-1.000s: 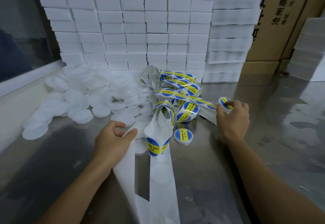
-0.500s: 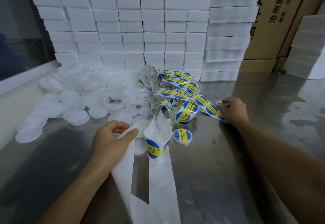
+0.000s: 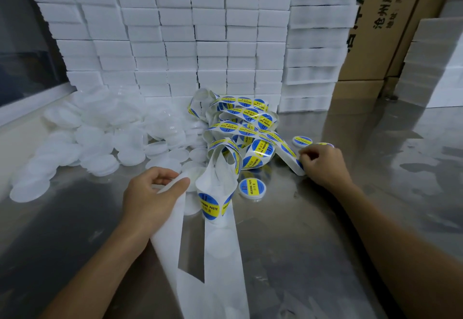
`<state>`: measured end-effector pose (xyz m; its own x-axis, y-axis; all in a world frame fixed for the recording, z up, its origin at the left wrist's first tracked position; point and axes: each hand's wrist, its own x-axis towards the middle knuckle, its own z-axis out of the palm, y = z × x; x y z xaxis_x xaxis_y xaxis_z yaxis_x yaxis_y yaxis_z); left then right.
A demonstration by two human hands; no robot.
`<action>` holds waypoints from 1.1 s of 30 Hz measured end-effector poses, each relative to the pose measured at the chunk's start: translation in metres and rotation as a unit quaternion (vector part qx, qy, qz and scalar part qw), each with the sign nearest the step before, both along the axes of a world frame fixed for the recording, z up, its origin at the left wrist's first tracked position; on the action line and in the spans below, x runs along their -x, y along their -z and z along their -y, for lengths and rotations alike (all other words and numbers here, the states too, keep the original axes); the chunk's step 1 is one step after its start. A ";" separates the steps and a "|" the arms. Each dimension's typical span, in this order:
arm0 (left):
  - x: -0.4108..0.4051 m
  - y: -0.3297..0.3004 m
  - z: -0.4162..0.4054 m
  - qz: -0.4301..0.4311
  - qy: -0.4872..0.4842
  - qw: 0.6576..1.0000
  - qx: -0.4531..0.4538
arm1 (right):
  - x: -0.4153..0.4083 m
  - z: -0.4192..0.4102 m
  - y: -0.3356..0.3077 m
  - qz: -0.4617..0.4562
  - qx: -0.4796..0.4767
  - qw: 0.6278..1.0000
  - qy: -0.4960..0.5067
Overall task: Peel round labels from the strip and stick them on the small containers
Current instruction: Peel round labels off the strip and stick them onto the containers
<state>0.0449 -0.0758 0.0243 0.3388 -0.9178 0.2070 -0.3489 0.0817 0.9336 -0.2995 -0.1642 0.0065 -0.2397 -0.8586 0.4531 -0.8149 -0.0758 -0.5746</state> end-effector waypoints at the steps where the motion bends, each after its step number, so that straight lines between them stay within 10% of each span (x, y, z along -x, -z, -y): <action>1: 0.000 0.000 0.000 -0.005 -0.002 1.000 0.001 | 0.000 0.003 0.001 -0.018 -0.018 1.000 -0.015; 14: 0.010 -0.014 -0.007 -0.212 0.072 0.975 0.005 | -0.063 -0.024 -0.027 -0.007 0.184 0.981 -0.060; 22: 0.022 -0.018 -0.015 -0.216 0.168 0.952 0.135 | -0.153 -0.074 -0.048 0.213 -0.076 0.932 -0.284; 33: 0.040 -0.010 -0.022 -0.160 0.326 0.919 0.153 | -0.154 -0.077 -0.047 0.428 -0.052 0.837 -0.338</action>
<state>0.0048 -0.0541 0.0341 -0.1740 -0.8631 0.4742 0.1564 0.4512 0.8786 -0.1455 -0.0869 0.0539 0.1182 -0.9533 0.2778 0.1064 -0.2660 -0.9581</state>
